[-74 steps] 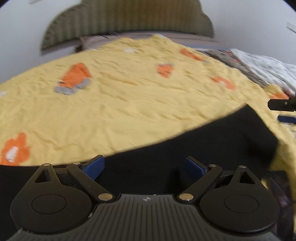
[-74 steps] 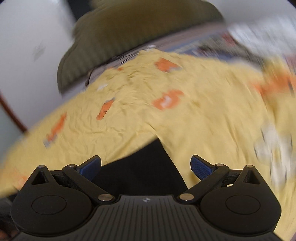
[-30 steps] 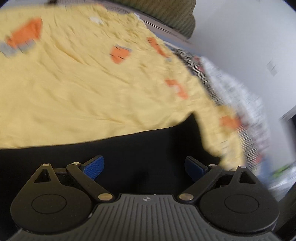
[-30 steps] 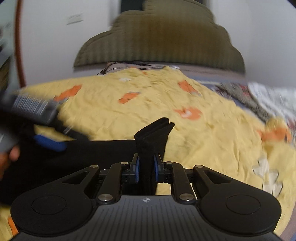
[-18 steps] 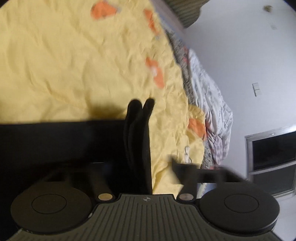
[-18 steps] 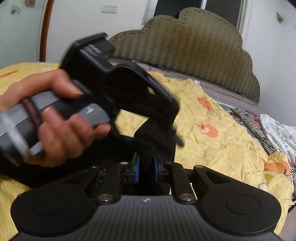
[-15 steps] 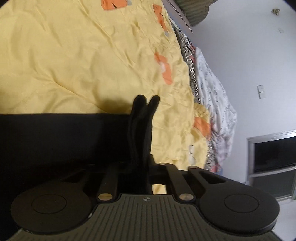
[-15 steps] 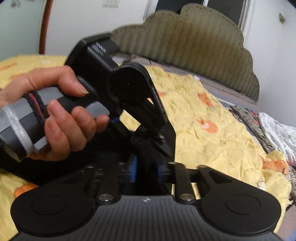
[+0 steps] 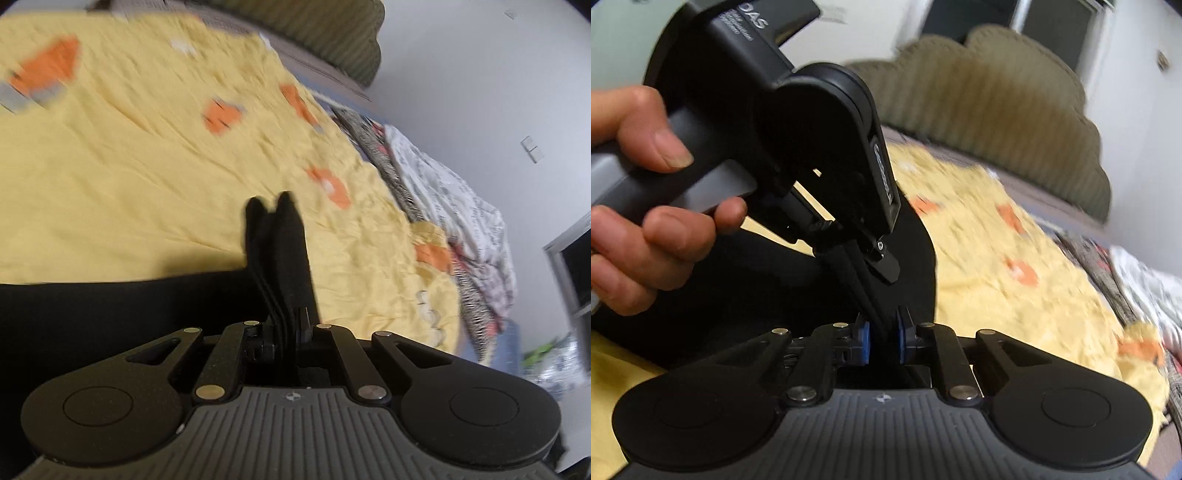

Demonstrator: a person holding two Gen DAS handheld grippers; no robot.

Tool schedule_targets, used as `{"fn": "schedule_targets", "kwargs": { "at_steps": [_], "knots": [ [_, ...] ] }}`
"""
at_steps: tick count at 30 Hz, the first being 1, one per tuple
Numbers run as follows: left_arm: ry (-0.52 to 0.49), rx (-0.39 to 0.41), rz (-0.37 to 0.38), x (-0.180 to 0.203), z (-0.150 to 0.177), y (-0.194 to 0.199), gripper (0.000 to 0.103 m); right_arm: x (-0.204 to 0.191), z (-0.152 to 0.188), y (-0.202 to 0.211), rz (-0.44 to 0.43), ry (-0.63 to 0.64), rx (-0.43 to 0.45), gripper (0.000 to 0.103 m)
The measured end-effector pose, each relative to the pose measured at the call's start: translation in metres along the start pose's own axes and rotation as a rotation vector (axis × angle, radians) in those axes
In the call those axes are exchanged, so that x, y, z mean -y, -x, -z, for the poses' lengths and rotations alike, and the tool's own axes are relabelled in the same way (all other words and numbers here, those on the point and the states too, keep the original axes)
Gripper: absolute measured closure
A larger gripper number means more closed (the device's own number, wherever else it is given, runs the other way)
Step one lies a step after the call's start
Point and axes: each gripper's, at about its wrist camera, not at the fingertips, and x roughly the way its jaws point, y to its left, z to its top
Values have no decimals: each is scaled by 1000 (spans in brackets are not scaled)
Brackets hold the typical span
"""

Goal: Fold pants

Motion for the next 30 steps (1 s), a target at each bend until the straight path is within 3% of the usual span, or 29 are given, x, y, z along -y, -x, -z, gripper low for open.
{"fn": "schedule_targets", "kwargs": {
  "at_steps": [4,10,17,18,19,21,23,25,28,30],
  "knots": [
    [-24,54,-137,-26,10,53,97,-41,-11,12,-101,62,54,90],
    [-42,150,-382,-69,32,116,96,-102,-22,15,-304,120,47,90],
    [51,123,-502,-130,47,142,94,-150,-26,6,-432,194,25,90],
    [58,116,-510,-135,48,141,91,-153,-26,3,-429,206,25,90],
    [53,102,-532,-139,48,137,76,-155,-26,-1,-426,212,18,90],
    [35,68,-555,-143,49,133,70,-162,-25,-7,-417,244,-20,90],
    [42,78,-567,-144,51,138,53,-165,-28,-5,-408,254,-26,88],
    [34,110,-592,-143,53,148,42,-162,-34,0,-454,231,-40,87],
    [20,206,-662,-140,56,170,37,-125,-43,12,-603,68,-34,87],
    [1,249,-666,-135,52,176,35,-109,-50,10,-615,-36,-17,87]
  ]
}}
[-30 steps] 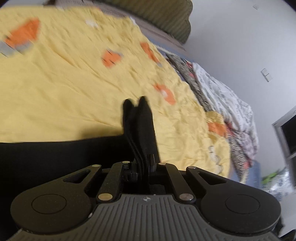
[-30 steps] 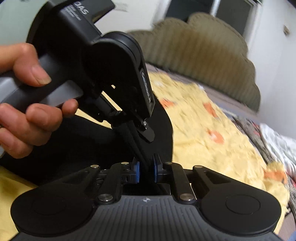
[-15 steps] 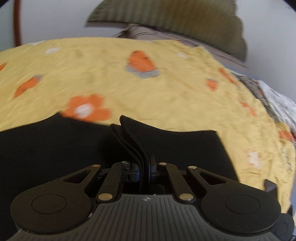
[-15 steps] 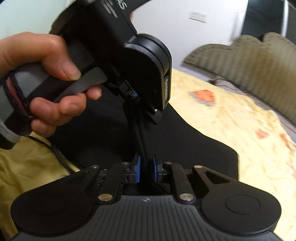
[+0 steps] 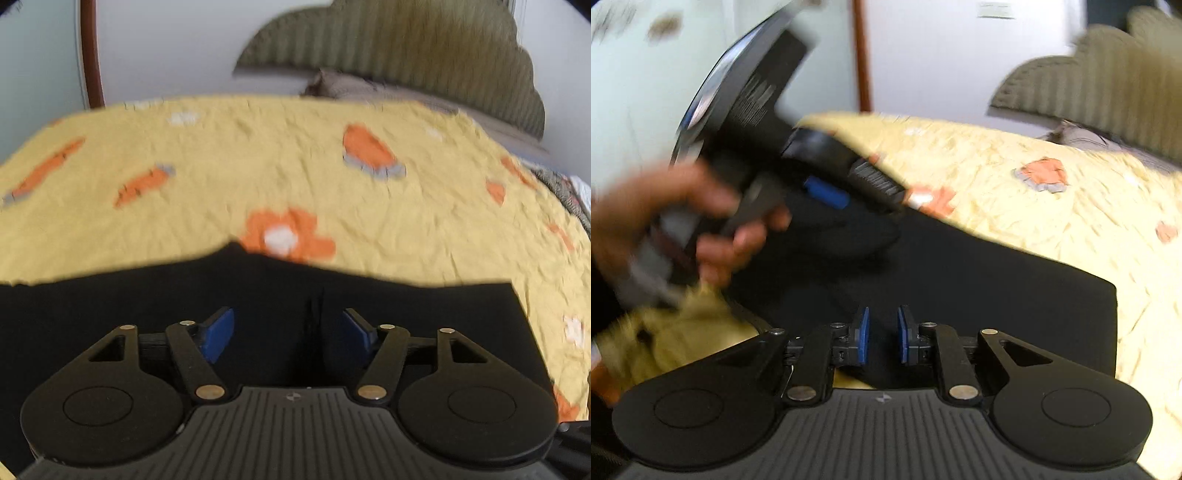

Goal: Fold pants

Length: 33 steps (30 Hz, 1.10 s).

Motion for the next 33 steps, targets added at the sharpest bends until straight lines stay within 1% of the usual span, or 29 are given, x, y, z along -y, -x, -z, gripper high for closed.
{"fn": "schedule_targets", "kwargs": {
  "at_steps": [1,2,3,4,5,6,7,8,10,11,12,13,14,16,17,20,21,22,23,24,26,27,29,31,32,33],
  "knots": [
    [-14,9,31,4,-4,1,32,7,-3,-3,37,-25,16,87],
    [-33,5,84,9,-7,-3,26,17,-6,-10,87,-38,12,87],
    [-55,-13,136,14,-10,-11,22,19,-6,-21,135,-44,-6,87],
    [-80,-50,167,19,-11,-23,20,18,-5,-33,156,-45,-35,87],
    [-103,-102,167,24,-10,-36,22,18,-2,-45,157,-43,-82,87],
    [-130,-157,147,28,-7,-48,23,17,2,-54,159,-35,-126,88],
    [-155,-189,113,31,-3,-57,24,11,6,-52,176,-2,-110,87],
    [-182,-156,96,33,2,-53,24,7,6,-48,181,15,-117,87],
    [-229,-126,61,37,6,-41,23,6,6,-38,162,-15,-86,87],
    [-243,-110,58,38,8,-36,19,8,5,-37,150,-43,-70,86],
    [-253,-103,60,39,12,-33,16,10,7,-40,147,-67,-73,82],
    [-269,-115,60,38,14,-33,17,13,9,-47,155,-69,-103,82],
    [-273,-128,51,36,16,-30,18,9,9,-48,159,-46,-101,82],
    [-238,-108,33,24,17,-18,17,9,2,-46,172,-12,-118,81],
    [-212,-91,28,13,18,-8,16,12,0,-42,178,-19,-115,81],
    [-113,-21,11,-25,22,29,14,4,-7,-39,180,-27,-59,80],
    [-90,-3,-7,-37,23,39,14,1,-6,-43,175,-23,-52,73],
    [-65,9,-33,-50,24,50,14,2,2,-50,174,-23,-57,63],
    [-41,19,-60,-65,27,62,14,-2,5,-55,170,-18,-78,60],
    [-26,30,-86,-79,30,73,14,-5,6,-62,170,-5,-108,60],
    [-14,55,-162,-109,37,98,14,-9,5,-63,193,34,-108,60],
    [-17,64,-224,-126,41,111,14,-12,3,-61,196,32,-109,60],
    [-35,116,-396,-156,45,140,14,-18,-7,-58,170,30,-67,59],
    [-47,185,-593,-183,49,166,11,-38,-19,-58,122,90,-31,60],
    [-44,217,-665,-192,50,176,7,-53,-24,-59,99,135,-7,60],
    [-36,247,-719,-200,51,183,5,-68,-28,-63,69,180,10,60]
  ]
}}
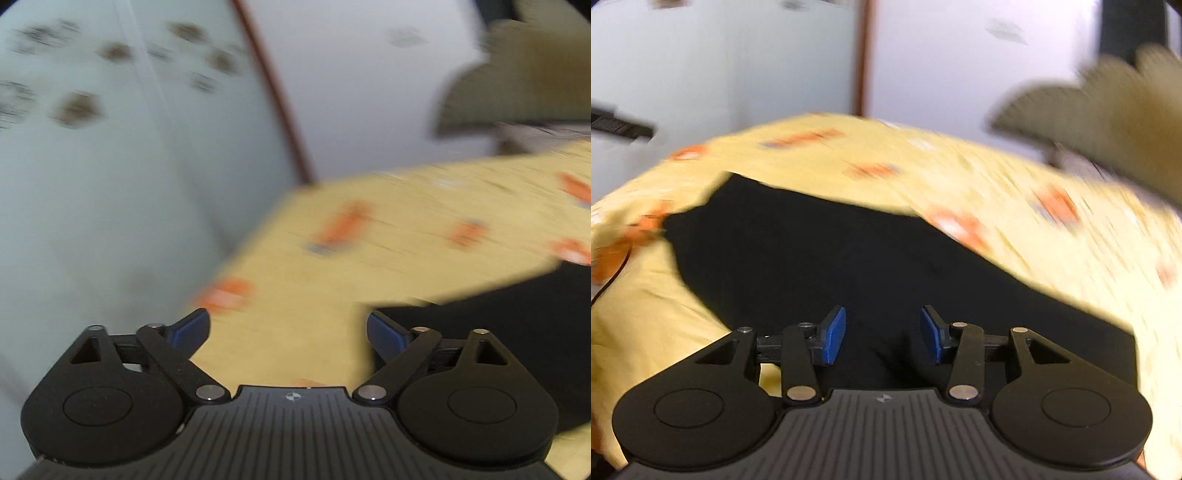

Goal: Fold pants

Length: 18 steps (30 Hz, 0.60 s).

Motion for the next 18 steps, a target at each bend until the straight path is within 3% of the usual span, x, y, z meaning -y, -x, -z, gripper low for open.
{"fn": "schedule_targets", "kwargs": {
  "at_steps": [2,5,7,11,14,18],
  "knots": [
    [26,14,-33,-10,2,-4,1,-32,-12,-10,-78,95,31,60],
    [60,-76,125,-6,8,-19,1,-90,-20,-21,-140,269,71,60],
    [76,-170,243,0,14,-35,2,-119,-25,-39,-130,415,100,60],
    [119,-256,286,6,23,-55,2,-184,-11,-47,-92,666,146,60],
    [160,-339,348,5,30,-70,2,-202,-13,-62,-72,742,142,60],
    [319,-461,457,-7,44,-90,2,-221,-11,-81,-25,804,140,60]
  ]
}}
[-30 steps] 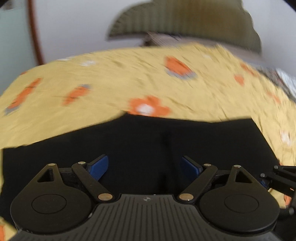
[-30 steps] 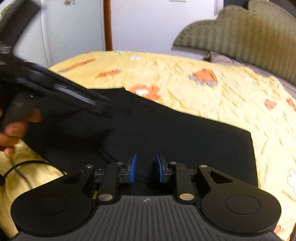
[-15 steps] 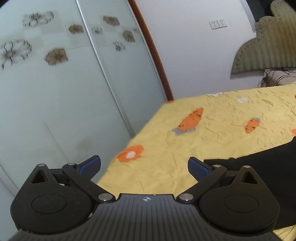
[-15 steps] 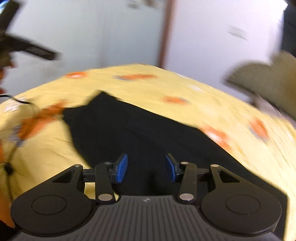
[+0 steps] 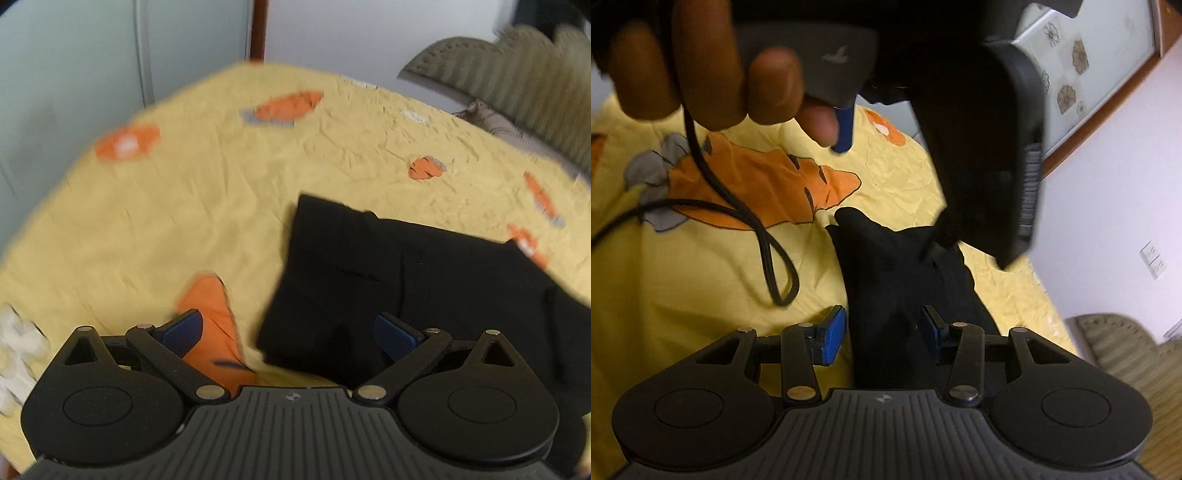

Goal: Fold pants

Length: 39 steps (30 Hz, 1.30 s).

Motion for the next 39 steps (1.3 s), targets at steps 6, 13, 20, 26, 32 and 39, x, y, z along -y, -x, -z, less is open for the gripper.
{"fn": "schedule_targets", "kwargs": {
  "at_steps": [6,13,20,26,32,39],
  "knots": [
    [257,-113,144,-30,-2,-23,2,-21,-8,-14,79,136,36,60],
    [333,-128,268,-36,-4,-32,2,-2,-6,-16,7,-18,76,82],
    [519,-170,454,-45,-5,-60,4,54,-2,-2,-111,-347,134,85],
    [624,-168,522,-46,-14,-83,58,64,5,8,-164,-424,135,85],
    [600,-165,507,-42,-13,-84,79,89,25,40,-303,-505,135,84],
    [413,-52,386,-17,-16,-62,81,121,46,36,-241,-697,66,84]
  ]
}}
